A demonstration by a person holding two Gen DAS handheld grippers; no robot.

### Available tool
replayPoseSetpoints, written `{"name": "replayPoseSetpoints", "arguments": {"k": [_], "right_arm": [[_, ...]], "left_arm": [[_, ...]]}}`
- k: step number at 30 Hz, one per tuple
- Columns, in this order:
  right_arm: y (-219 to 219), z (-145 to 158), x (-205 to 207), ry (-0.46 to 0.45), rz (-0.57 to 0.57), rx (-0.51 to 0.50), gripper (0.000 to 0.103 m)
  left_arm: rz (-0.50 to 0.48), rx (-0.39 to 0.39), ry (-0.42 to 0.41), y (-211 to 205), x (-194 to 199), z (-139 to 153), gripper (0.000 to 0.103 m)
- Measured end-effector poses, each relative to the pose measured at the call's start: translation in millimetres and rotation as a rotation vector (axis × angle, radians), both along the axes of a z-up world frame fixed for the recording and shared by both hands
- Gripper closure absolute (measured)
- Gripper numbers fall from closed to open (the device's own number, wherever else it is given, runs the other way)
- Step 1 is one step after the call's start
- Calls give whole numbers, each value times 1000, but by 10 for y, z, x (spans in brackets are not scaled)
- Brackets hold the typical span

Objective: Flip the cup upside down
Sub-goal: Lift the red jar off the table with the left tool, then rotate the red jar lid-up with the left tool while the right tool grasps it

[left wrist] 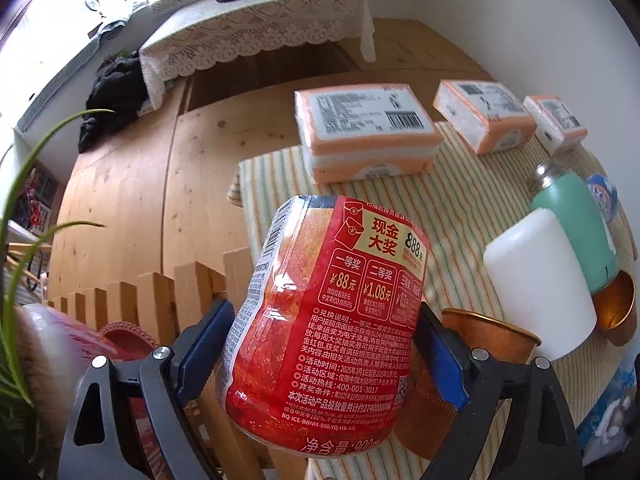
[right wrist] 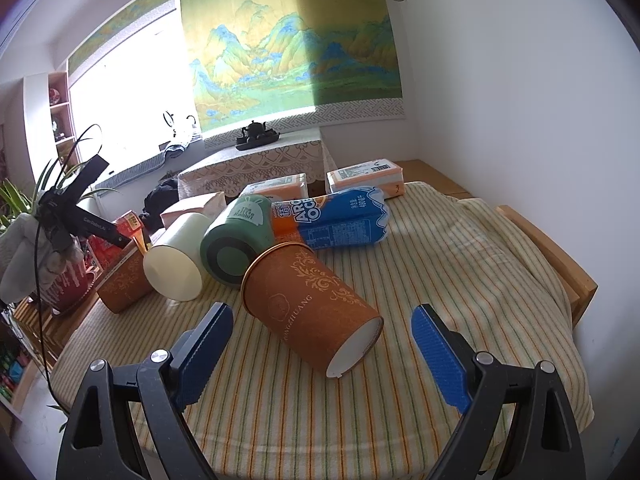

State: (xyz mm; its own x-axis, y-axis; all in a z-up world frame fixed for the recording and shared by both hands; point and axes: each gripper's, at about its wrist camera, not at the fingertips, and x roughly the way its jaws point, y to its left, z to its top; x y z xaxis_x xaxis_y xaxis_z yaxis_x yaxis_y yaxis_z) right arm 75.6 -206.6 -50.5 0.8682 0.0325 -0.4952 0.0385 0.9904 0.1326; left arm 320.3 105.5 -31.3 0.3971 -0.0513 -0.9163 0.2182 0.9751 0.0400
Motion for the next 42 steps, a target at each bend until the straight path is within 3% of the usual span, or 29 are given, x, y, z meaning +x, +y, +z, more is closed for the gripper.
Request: {"name": "replayPoseSetpoints", "arguments": {"k": [7,11,15,19,26,34,42], "right_arm": [[-5,22,-38,-9,0,7,15],[-64,44,-80,-13,-8,32,15],[-128,77,-165,-22,-17,45,15],[-205,85,-247,-22,-21,60,15],[-319,62,-330,-8,-30,69,15],[-395,30,-360,12,-34,64,15],[-318,28,-304,29,-8,36,15]], "left_arm": [[-43,-2,-113,-106,-353,493,12],[-138,3,-178,-424,-750,786,12],[-270,17,-195,-895,-1170,869,12],[-428,54,-162,-1461,-1564,659,12],[-596,131,-58,-2068,-1906,98,12],[-613,154,-51,-2160,-1923,-156,12],[-604,135,-60,-2109,-1887,-159,11]]}}
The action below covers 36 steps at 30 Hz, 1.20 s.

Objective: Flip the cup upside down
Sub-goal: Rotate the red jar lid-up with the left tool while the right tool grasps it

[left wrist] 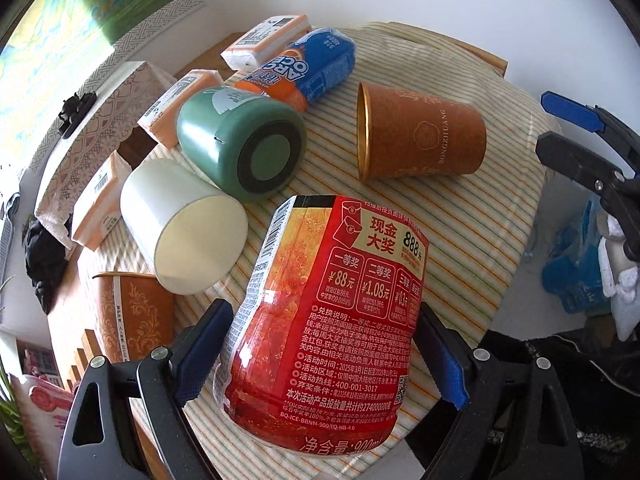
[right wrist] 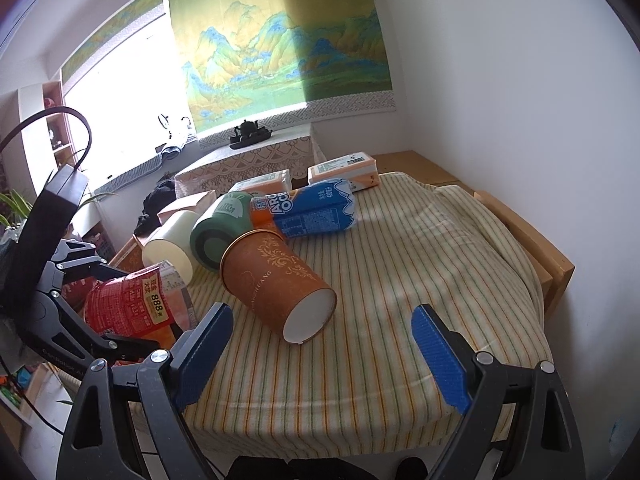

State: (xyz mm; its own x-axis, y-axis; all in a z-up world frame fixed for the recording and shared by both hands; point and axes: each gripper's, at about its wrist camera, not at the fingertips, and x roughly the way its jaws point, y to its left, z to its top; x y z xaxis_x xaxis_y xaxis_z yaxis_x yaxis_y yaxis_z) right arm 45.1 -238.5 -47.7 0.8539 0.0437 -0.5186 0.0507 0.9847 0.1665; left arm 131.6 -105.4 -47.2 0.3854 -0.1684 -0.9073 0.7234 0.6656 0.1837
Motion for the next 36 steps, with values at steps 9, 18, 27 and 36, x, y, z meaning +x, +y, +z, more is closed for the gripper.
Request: {"name": "replayPoseSetpoints", "arguments": {"k": [9,18,27,36], "right_arm": [[91,-5,59,18,20,-36,15],[178,20,86,20,54,-61,15],[336,240,144,-8,224,-121,15],[1237,524,377,2,746,-568,15]], "left_arm": [[30,-26,5,108,90,4,7],[60,-67,2,246,91,111,6],[152,-124,-64,691,-125,433,6],[349,-252,-92,1455,-670,589,6]]}}
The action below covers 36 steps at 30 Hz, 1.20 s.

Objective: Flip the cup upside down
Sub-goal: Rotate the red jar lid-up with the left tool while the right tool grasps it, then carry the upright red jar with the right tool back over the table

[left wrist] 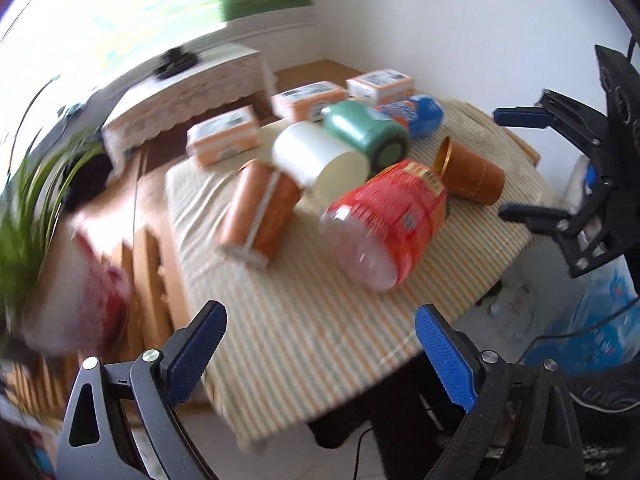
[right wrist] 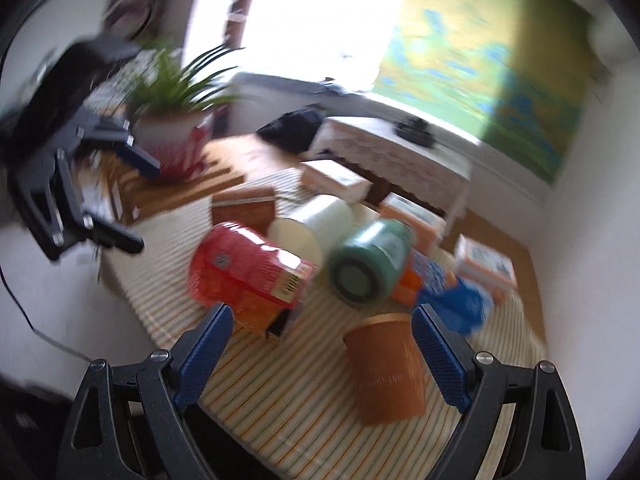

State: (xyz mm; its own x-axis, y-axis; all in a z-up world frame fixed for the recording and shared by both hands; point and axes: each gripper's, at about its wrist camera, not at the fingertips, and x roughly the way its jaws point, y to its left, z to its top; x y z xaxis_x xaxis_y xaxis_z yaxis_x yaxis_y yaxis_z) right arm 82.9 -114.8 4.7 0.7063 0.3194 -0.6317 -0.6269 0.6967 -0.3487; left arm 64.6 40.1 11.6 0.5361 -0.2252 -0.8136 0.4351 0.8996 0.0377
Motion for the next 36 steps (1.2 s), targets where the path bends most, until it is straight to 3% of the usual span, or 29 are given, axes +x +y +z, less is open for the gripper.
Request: {"name": "replayPoseSetpoints", "arguments": {"k": [5,10,18,26,36], "right_arm": [[474,-31,-8,32,244,-189,15],[879,-230,-5,56,419,-417,15],[1218,-549,101,69,521,-693,15],[1362,-754,190,73,530,-787,15],[1469,-791,287,121,495,-766,19]], "left_arm": [[104,-47,15,350,-343,-77,6],[169,-78,29,561,-571,-156,6],[223,-103,48,692,-659,-242,6],[236,-118,41,811,-618,-248,6],[266,-152,56,986,-623,-336,6]]}}
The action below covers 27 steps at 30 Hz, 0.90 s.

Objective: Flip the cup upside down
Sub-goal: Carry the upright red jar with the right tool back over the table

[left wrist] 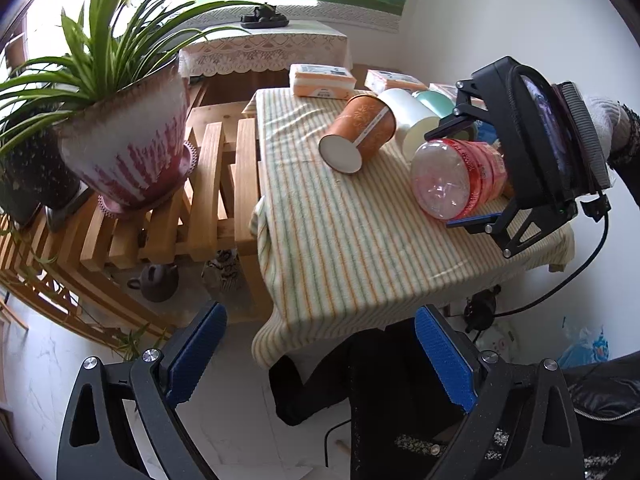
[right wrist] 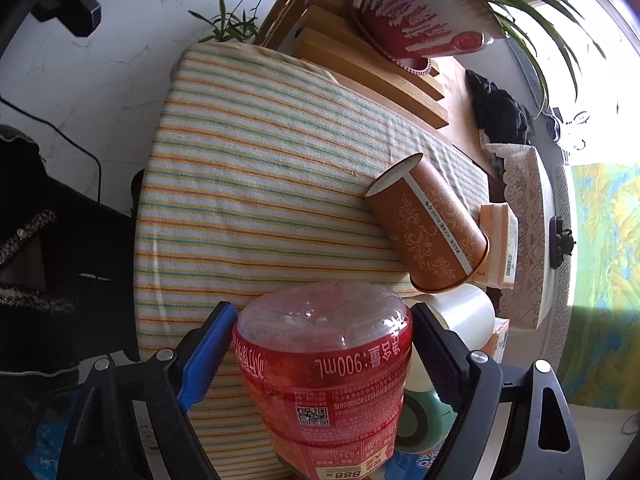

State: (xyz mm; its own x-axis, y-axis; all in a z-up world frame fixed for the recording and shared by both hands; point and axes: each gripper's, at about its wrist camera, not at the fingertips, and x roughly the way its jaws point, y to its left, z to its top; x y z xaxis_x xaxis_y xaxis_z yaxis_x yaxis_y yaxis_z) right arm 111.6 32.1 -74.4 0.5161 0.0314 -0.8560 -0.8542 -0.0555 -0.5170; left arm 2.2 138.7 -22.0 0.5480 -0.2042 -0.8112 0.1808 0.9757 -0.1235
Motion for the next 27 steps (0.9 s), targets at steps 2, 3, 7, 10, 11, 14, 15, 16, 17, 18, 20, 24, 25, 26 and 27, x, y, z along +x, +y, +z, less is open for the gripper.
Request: {"name": "replayPoseSetpoints", "arguments": {"k": [2,3,7,10,11,14,15,16,17,18,20,24,25,26,27], "right_arm": [[5,11,-15,4,-8,9,19],[9,12,-20,3,-12,14,19],[-6,48,3,9,-43,55,19],[-44,120,25,17,-83,112,19],[-64,146,39,24,-100,136,19],[-130,208,63,25,-148,201,19],[-153,226,61,24,-161,224,19],[-168,238,65,25,-174,241,19],[-190,255,65,22,-191,262,19],[-212,275,65,21,-206,285,19],[-253,319,84,25,-243,335,19],[-403,441,127,43,-332,472,19],[-451,474,140,42,-358,507,19],[-503,510,153,39,-385,547,19],[-537,538,166,39,-407,578,19]], "left_arm": [[4,-9,0,27,0,-12,6],[5,-15,1,40,5,-18,6],[2,-23,-2,40,35,-36,6],[-9,-24,-6,5,63,-44,6],[-11,-21,-12,-15,71,-42,6],[-14,-27,-25,-56,102,-40,6],[-12,-36,-29,-65,114,-42,6],[-8,-45,-32,-75,128,-47,6],[-8,-51,-36,-96,144,-56,6],[-9,-53,-43,-118,154,-63,6],[-9,-59,-56,-166,171,-75,6],[-22,-85,-73,-268,190,-87,6],[-22,-87,-77,-284,194,-89,6],[-20,-90,-82,-293,198,-90,6],[-18,-92,-86,-305,201,-90,6]]}}
